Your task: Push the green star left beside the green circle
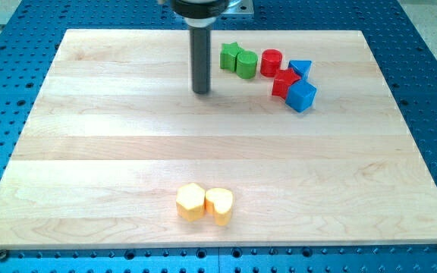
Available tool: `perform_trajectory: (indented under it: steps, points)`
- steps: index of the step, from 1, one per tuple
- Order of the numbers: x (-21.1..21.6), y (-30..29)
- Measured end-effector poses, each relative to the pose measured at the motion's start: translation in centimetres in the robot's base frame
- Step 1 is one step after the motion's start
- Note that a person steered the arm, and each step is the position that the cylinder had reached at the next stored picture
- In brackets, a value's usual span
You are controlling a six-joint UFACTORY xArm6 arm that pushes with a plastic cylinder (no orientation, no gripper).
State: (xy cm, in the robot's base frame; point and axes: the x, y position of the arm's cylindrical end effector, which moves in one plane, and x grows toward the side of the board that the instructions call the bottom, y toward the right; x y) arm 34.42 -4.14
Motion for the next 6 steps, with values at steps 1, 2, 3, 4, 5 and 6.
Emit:
perform_trajectory:
  steps: [1, 2, 3, 4, 5, 6]
  points:
    - [-5.4, -0.8]
    - [-9.1, 1.5]
    - [-10.5, 6.0]
    - [-10.9, 7.9]
    - [-9.6, 7.5]
    - [-7.0, 5.3]
